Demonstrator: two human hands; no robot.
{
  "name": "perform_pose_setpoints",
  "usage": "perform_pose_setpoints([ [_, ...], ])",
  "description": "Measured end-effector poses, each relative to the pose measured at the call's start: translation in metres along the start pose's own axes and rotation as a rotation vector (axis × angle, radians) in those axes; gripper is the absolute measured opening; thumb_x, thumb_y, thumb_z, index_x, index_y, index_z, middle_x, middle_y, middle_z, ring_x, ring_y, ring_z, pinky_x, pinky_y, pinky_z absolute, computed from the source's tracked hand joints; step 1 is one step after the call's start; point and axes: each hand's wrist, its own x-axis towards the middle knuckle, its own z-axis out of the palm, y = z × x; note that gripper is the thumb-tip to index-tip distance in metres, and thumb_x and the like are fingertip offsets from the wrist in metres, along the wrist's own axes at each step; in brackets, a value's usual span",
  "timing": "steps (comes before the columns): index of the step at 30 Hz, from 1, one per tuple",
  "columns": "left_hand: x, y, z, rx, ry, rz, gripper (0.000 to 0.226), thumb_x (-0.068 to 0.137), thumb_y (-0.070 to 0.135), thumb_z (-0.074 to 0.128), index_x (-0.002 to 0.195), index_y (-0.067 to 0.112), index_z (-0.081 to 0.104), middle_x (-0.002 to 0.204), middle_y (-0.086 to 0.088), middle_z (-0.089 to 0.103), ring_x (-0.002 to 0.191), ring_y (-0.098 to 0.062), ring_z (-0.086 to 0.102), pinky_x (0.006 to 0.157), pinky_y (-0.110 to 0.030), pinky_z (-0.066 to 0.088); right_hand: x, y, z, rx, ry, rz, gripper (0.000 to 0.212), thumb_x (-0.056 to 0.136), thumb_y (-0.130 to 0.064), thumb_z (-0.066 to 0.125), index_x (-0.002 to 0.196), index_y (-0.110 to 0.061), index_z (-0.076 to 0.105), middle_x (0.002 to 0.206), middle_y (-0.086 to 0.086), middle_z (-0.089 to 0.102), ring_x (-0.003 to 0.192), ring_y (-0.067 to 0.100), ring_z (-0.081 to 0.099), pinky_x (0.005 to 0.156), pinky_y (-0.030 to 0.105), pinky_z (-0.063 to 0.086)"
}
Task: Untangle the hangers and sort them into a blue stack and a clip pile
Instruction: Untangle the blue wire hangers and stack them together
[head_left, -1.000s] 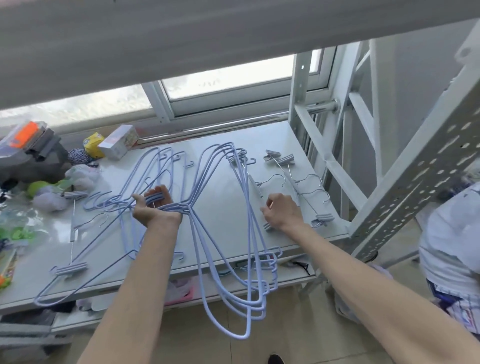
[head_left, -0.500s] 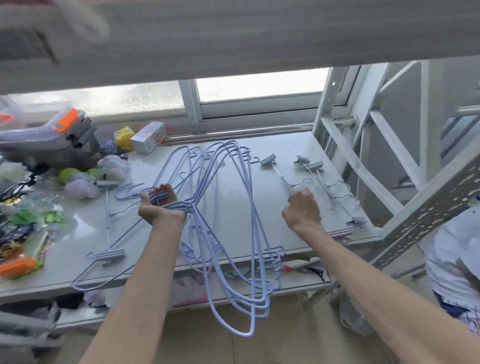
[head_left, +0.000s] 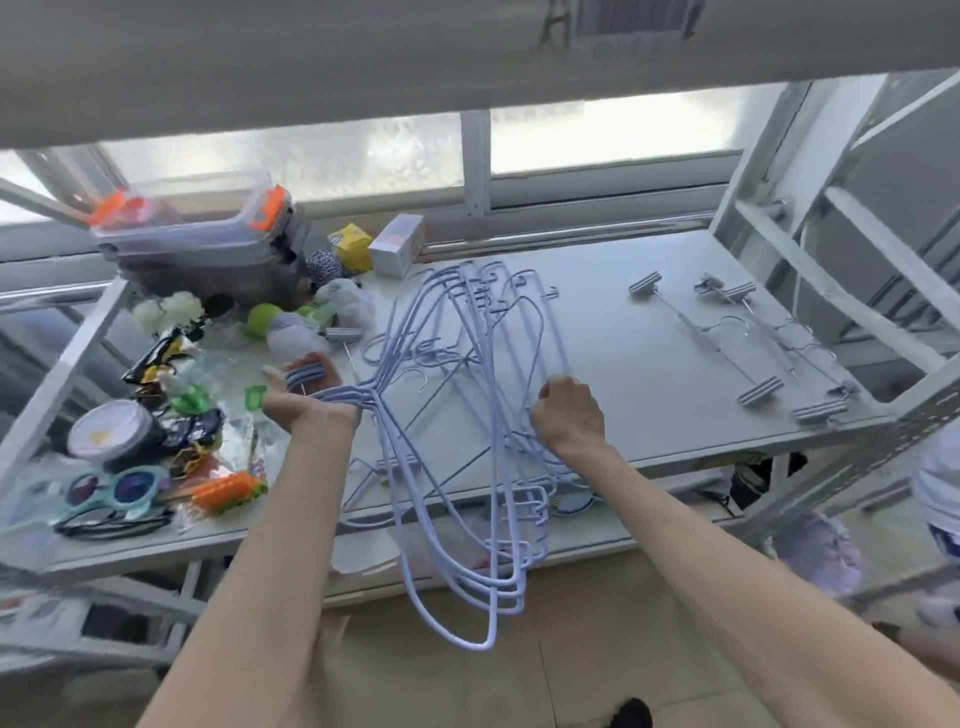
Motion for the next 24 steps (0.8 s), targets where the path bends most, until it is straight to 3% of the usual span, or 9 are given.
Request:
perform_pose_setpoints([
  [5,0.017,0.047,-0.004,-0.062,0.035,0.017,0.027,0.093,0.023,0.059,0.073,0.006,0.053,0.074,-0.011,0.054,0.065,-0.025,0.058,0.078,-0.033,0.059,-0.012,-0.044,0.028,-0.011,-0.076,-0.043,0.027,0.085,-0.01,0.046,0.103,-0.001,0.065,0.106,0.019,0.065,0.1,0.037,0.062,0.08,0.038,0.051],
  [9,0.029,0.078,-0.008,-0.115,0.048,0.03,0.025,0.093,0.021,0.059,0.074,0.006,0.053,0.073,-0.011,0.055,0.063,-0.025,0.057,0.072,-0.032,0.059,-0.012,-0.079,0.05,-0.016,-0.219,-0.144,0.018,0.085,-0.013,0.048,0.082,-0.002,0.062,0.087,0.018,0.065,0.08,0.033,0.061,0.064,0.032,0.045],
  [13,0.035,0.105,-0.01,-0.159,0.029,0.047,0.03,0.094,0.02,0.056,0.068,0.006,0.052,0.055,-0.007,0.055,0.052,-0.022,0.056,0.056,-0.029,0.057,-0.016,-0.113,0.074,-0.016,-0.282,-0.227,0.027,0.084,-0.008,0.053,0.058,-0.008,0.046,0.066,0.014,0.051,0.064,0.027,0.051,0.059,0.032,0.039],
  [17,0.045,0.127,-0.011,-0.195,0.021,0.042,0.026,0.092,0.017,0.059,0.069,0.006,0.054,0.062,-0.01,0.055,0.06,-0.023,0.056,0.077,-0.033,0.057,-0.017,-0.138,0.102,-0.028,-0.322,-0.218,0.017,0.084,-0.012,0.055,0.068,-0.01,0.05,0.076,0.013,0.057,0.078,0.033,0.065,0.061,0.03,0.042],
  [21,0.053,0.141,-0.016,-0.116,0.035,0.065,0.027,0.091,0.021,0.061,0.071,0.004,0.057,0.061,-0.011,0.06,0.061,-0.023,0.06,0.064,-0.032,0.059,-0.018,-0.151,0.115,-0.053,-0.345,-0.21,0.012,0.085,-0.018,0.056,0.079,-0.011,0.049,0.09,0.015,0.061,0.09,0.036,0.064,0.065,0.033,0.044],
  [24,0.056,0.145,-0.023,-0.095,0.045,0.065,0.03,0.093,0.026,0.059,0.07,0.006,0.056,0.063,-0.009,0.059,0.061,-0.022,0.061,0.071,-0.031,0.06,-0.024,-0.157,0.115,-0.063,-0.339,-0.201,0.015,0.081,-0.014,0.061,0.083,-0.007,0.048,0.099,0.02,0.061,0.094,0.037,0.063,0.071,0.036,0.048],
])
